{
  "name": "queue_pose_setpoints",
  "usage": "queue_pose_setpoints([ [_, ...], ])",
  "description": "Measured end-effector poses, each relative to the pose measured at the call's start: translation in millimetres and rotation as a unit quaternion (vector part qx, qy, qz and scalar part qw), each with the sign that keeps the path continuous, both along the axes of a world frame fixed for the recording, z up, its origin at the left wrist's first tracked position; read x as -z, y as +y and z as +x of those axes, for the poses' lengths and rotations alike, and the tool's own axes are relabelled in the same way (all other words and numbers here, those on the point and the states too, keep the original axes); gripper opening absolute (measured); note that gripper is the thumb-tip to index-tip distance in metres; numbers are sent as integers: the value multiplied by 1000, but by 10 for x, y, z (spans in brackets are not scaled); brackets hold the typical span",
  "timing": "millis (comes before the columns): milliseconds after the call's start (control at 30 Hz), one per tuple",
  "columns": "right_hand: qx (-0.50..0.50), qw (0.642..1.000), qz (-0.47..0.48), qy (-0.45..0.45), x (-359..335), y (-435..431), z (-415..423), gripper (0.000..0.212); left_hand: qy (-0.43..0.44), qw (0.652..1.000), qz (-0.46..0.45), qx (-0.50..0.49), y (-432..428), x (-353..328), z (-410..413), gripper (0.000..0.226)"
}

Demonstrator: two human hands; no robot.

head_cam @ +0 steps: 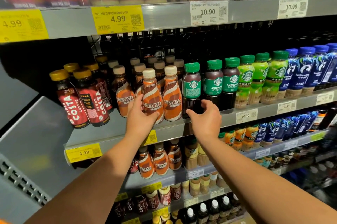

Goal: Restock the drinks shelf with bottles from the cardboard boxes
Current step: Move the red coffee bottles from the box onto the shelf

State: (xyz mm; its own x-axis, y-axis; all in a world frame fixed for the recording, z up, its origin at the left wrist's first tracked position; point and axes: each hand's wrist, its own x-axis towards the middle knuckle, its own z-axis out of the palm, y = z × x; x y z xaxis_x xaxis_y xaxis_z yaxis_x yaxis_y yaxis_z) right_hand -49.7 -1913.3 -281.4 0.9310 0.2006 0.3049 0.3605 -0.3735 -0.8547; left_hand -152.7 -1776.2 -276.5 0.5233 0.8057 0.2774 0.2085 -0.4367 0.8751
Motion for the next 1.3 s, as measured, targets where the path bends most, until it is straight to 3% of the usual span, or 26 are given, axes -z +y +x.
queue_pose_setpoints([
  [100, -13, 999, -47, -26, -57, -77, -61, 45, 62, 996, 51, -45, -56, -28, -94, 71],
  [200, -63, 976, -193, -76, -127, -169, -145, 34, 159, 975, 137, -73, -115, -110, -228, 51],
  [300, -106, 925, -339, -131, -200, -261, -258, 29, 265, 929, 254, -42, -229, -205, -401, 38],
  [400, -143, 892, -409, -132, -255, -367, -422, 32, 352, 885, 303, -15, -460, -245, -597, 31],
  [600, -210, 855, -451, -148, -167, -659, -792, 37, 419, 866, 272, -37, -969, -154, -965, 31],
  [767, -254, 823, -481, -162, 187, -910, -1062, 31, 432, 871, 230, -43, -1402, 218, -1252, 26],
  [1133, -330, 768, -539, -102, 1479, -1085, -1450, 35, 513, 840, 175, 3, -1629, 1615, -1568, 22],
  [1300, -339, 757, -558, -34, 2183, -1156, -1520, 20, 537, 832, 124, 64, -1645, 2332, -1581, 29],
])
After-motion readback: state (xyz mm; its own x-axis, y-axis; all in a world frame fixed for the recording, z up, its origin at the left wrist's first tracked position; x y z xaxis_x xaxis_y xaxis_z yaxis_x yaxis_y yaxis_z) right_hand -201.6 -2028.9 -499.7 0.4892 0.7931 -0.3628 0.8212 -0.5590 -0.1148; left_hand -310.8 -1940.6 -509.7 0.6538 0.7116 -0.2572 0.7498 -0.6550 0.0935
